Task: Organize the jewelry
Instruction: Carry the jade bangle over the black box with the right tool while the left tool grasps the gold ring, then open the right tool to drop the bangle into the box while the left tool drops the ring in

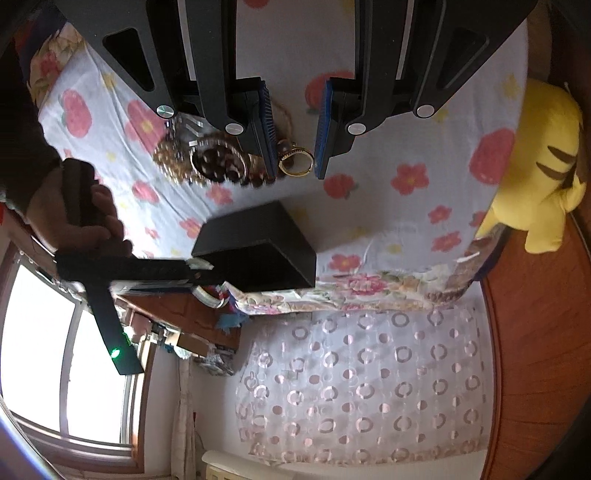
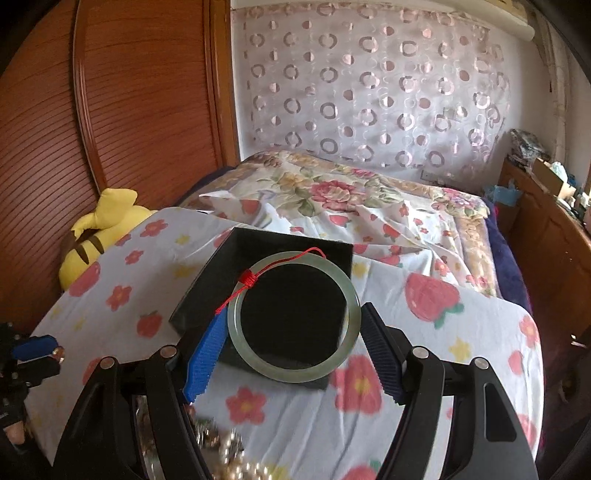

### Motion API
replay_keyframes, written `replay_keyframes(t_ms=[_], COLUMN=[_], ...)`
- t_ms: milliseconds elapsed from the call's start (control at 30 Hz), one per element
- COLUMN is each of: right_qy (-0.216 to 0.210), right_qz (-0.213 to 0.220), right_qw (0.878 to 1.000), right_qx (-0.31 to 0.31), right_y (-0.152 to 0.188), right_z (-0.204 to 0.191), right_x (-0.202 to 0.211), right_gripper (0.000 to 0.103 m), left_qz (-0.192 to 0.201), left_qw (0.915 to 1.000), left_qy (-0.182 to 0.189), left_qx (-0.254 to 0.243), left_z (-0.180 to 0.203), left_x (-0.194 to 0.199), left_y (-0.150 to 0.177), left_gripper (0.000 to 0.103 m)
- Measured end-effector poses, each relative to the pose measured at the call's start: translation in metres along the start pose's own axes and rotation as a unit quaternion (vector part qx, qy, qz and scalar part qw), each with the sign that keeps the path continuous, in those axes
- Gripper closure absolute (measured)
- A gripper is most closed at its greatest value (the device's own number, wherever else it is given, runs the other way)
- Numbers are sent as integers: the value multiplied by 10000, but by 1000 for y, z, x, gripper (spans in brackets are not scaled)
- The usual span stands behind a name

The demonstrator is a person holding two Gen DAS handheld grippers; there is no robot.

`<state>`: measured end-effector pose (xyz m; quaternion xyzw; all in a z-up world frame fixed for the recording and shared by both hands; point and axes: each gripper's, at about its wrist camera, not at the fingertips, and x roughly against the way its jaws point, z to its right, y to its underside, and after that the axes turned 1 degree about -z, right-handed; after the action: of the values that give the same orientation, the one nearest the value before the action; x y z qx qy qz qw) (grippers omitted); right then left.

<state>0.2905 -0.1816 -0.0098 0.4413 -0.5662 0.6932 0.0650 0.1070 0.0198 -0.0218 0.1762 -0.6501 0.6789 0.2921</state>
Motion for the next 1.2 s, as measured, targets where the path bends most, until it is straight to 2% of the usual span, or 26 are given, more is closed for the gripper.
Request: replay_keyframes(t_ms=[433, 500, 567, 733, 933, 1200], right_qy=[-80, -46, -109, -71, -21, -29], right_qz=[-522, -528, -446, -343, -196, -38], right_qw=[9985, 9985, 9989, 9994, 9998, 9998], right_qx=[160, 158, 107, 10, -92, -169], right_y=[-8, -9, -12, -14, 2, 32], right_z=[-8, -6, -2, 11, 32, 46], right_x=[-41, -40, -34, -18, 11, 50], right_gripper=[28, 24, 19, 18, 18, 18], left_qz=[115, 82, 76, 34, -14, -156], left_qw=[9998, 9997, 9994, 9992, 9993, 9983], left_qy=[-93, -136, -200, -200, -92, -46], left_qx=[-144, -180, -263, -338, -364, -561], left_z=[-3, -4, -4, -1, 14, 37], left_x=[-23, -29, -39, -62, -93, -125], left_y=[-38, -44, -53, -72, -91, -98], left_gripper=[84, 84, 84, 84, 84, 84])
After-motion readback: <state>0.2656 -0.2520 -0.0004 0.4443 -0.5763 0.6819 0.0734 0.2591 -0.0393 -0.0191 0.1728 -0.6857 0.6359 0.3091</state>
